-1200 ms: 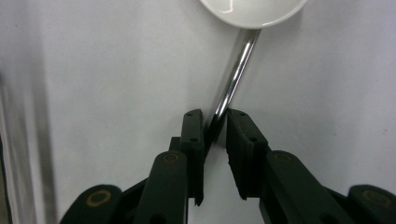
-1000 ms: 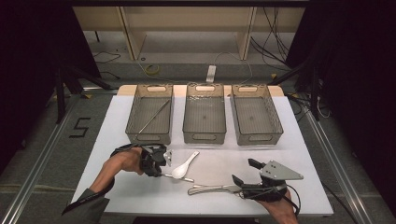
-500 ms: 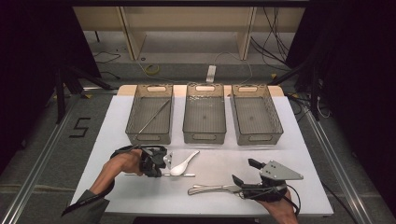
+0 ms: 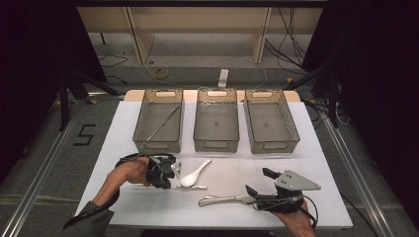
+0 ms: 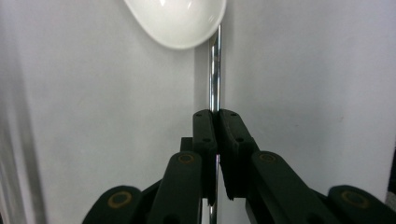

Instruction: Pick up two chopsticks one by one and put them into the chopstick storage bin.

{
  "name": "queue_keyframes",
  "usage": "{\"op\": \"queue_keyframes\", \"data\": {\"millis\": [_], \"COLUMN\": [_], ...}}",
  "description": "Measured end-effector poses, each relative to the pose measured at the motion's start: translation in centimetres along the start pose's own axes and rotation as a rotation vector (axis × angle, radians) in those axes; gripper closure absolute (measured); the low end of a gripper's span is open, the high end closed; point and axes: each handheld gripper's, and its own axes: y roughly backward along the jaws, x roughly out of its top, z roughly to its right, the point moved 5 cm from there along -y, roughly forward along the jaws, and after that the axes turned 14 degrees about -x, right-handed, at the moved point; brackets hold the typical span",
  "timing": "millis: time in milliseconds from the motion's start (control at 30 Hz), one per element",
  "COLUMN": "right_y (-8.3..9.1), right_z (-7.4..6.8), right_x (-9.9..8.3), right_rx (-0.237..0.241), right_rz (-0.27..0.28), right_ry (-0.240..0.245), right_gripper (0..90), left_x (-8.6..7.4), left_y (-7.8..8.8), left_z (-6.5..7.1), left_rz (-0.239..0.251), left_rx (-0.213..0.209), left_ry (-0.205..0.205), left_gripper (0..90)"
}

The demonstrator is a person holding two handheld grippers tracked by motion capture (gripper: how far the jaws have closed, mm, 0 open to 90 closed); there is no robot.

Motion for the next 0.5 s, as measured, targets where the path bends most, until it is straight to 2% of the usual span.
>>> {"op": "queue_keyframes", "data": {"millis": [167, 267, 367, 433, 467, 500], "right_y": [0.0, 0.0, 0.0, 0.0, 0.1, 0.1], "right_z": [0.0, 0.0, 0.0, 0.0, 0.0, 0.0], "right_x": [0.0, 0.0, 0.0, 0.0, 0.0, 0.0], "right_rx": [0.000, -0.002, -0.001, -0.002, -0.001, -0.002], "right_rz": [-0.001, 0.001, -0.001, 0.002, 0.001, 0.002], "right_ry": [0.004, 0.001, 0.001, 0.003, 0.003, 0.003], "right_gripper": [22.4, 22.4, 22.4, 22.4, 22.4, 22.4], "left_x": [0.6, 1.0, 1.5, 1.8, 1.8, 1.9], "left_y": [0.8, 1.7, 2.9, 3.4, 3.4, 3.7], "left_z": [0.5, 0.8, 0.7, 0.6, 0.6, 0.5], "left_rz": [0.037, 0.089, 0.165, 0.194, 0.194, 0.215], "left_rx": [0.000, 0.005, 0.041, 0.065, 0.065, 0.072], "left_ry": [-0.006, 0.005, 0.055, 0.085, 0.085, 0.094], "left_gripper": [85.0, 85.0, 85.0, 85.0, 85.0, 85.0]}}
